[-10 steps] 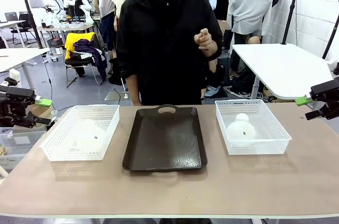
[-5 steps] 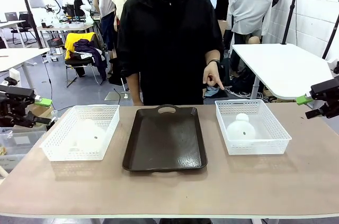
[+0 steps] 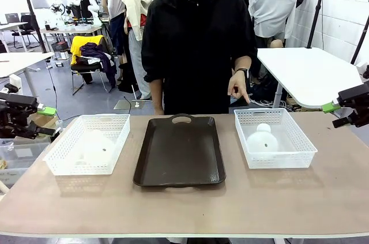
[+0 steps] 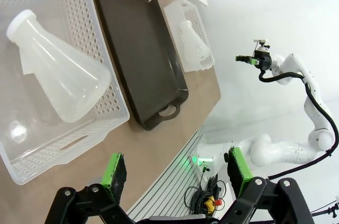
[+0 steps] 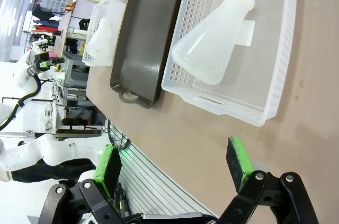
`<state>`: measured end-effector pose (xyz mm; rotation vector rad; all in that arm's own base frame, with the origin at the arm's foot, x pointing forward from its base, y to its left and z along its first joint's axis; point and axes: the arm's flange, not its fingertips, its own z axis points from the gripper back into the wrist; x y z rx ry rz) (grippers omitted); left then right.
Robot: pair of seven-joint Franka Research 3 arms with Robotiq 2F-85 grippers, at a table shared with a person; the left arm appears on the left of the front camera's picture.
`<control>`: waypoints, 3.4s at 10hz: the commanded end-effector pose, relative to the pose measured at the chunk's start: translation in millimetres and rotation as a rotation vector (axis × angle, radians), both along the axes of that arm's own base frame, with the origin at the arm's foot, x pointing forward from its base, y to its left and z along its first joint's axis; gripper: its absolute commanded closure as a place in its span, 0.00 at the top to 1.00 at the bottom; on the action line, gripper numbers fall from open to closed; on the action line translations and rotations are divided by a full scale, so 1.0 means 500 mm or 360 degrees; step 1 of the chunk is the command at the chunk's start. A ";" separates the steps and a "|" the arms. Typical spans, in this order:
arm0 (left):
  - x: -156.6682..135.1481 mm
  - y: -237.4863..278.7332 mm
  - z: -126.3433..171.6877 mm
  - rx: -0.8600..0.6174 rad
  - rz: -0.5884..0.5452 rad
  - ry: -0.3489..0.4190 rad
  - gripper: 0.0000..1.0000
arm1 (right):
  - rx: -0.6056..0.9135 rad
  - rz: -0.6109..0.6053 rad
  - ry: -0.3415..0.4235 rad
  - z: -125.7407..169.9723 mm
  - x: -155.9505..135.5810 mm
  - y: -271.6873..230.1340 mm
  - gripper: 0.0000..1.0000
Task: Prepare the laboratory tools.
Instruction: Pick up the Big flask that the person points to.
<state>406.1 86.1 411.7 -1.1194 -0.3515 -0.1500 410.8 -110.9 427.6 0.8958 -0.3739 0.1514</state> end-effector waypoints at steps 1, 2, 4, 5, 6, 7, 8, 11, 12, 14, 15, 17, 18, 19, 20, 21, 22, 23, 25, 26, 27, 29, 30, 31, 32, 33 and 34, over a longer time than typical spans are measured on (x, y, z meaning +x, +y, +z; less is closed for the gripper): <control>0.000 0.001 0.001 -0.0003 0.0001 -0.0002 1.00 | 0.0006 0.0001 0.0004 -0.003 -0.002 0.001 1.00; 0.000 0.001 0.001 -0.0003 0.0001 -0.0002 1.00 | 0.0006 0.0001 0.0004 -0.003 -0.002 0.001 1.00; 0.000 0.001 0.001 -0.0003 0.0001 -0.0002 1.00 | 0.0006 0.0001 0.0004 -0.003 -0.002 0.001 1.00; 0.000 0.001 0.001 -0.0003 0.0001 -0.0002 1.00 | 0.0006 0.0001 0.0004 -0.003 -0.002 0.001 1.00; 0.000 0.001 0.001 -0.0003 0.0001 -0.0002 1.00 | 0.0006 0.0001 0.0004 -0.003 -0.002 0.001 1.00; 0.000 0.001 0.001 -0.0003 0.0001 -0.0002 1.00 | 0.0006 0.0001 0.0004 -0.003 -0.002 0.001 1.00; 0.000 0.001 0.001 -0.0003 0.0001 -0.0002 1.00 | 0.0006 0.0001 0.0004 -0.003 -0.002 0.001 1.00; 0.000 0.001 0.001 -0.0003 0.0001 -0.0002 1.00 | 0.0006 0.0001 0.0004 -0.003 -0.002 0.001 1.00; 0.000 0.001 0.001 -0.0003 0.0001 -0.0002 1.00 | -0.0001 -0.0003 0.0000 0.000 0.000 -0.001 1.00; 0.000 0.001 0.001 -0.0003 0.0001 -0.0002 1.00 | -0.0145 -0.0083 -0.0007 0.086 -0.038 0.098 1.00; 0.000 0.001 0.001 -0.0003 0.0001 -0.0002 1.00 | -0.0238 -0.0199 0.0078 0.107 -0.040 0.144 1.00; 0.000 0.001 0.001 -0.0003 0.0001 -0.0002 1.00 | -0.0490 -0.0390 0.0150 0.131 -0.022 0.219 1.00; 0.000 0.001 0.001 -0.0003 0.0001 -0.0002 1.00 | -0.0649 -0.0453 0.0203 0.131 -0.010 0.257 1.00; 0.000 0.001 0.001 -0.0003 0.0001 -0.0002 1.00 | -0.0786 -0.0543 0.0228 0.132 0.012 0.297 1.00; 0.000 0.001 0.001 -0.0003 0.0001 -0.0002 1.00 | -0.0916 -0.0654 0.0223 0.134 0.039 0.340 1.00; 0.000 0.001 0.001 -0.0003 0.0001 -0.0002 1.00 | -0.0997 -0.0683 0.0242 0.135 0.065 0.378 1.00; 0.000 0.001 0.001 -0.0003 0.0001 -0.0002 1.00 | -0.1054 -0.0721 0.0270 0.136 0.093 0.410 1.00; 0.000 0.001 0.001 -0.0003 0.0001 -0.0002 1.00 | -0.1079 -0.0701 0.0322 0.129 0.124 0.440 1.00; 0.000 0.001 0.001 -0.0003 0.0001 -0.0002 1.00 | -0.1173 -0.0681 0.0471 0.098 0.194 0.484 1.00; 0.000 0.001 0.001 -0.0003 0.0001 -0.0002 1.00 | -0.1199 -0.0705 0.0529 0.082 0.228 0.495 1.00; 0.000 0.001 0.001 -0.0003 0.0001 -0.0002 1.00 | -0.1214 -0.0717 0.0551 0.063 0.261 0.501 1.00; 0.000 0.001 0.001 -0.0003 0.0001 -0.0002 1.00 | -0.1239 -0.0784 0.0651 0.010 0.331 0.496 1.00; 0.000 0.001 0.001 -0.0003 0.0001 -0.0002 1.00 | -0.1247 -0.0814 0.0655 -0.016 0.358 0.492 1.00; 0.000 0.001 0.001 -0.0003 0.0001 -0.0002 1.00 | -0.1240 -0.0831 0.0670 -0.035 0.374 0.493 1.00; 0.000 0.001 0.001 -0.0003 0.0001 -0.0002 1.00 | -0.1246 -0.0897 0.0672 -0.044 0.385 0.492 1.00; 0.000 0.001 0.001 -0.0003 0.0001 -0.0002 1.00 | -0.1248 -0.0859 0.0716 -0.045 0.388 0.477 1.00; 0.000 0.001 0.001 -0.0003 0.0001 -0.0002 1.00 | -0.1210 -0.0801 0.0684 -0.055 0.369 0.473 1.00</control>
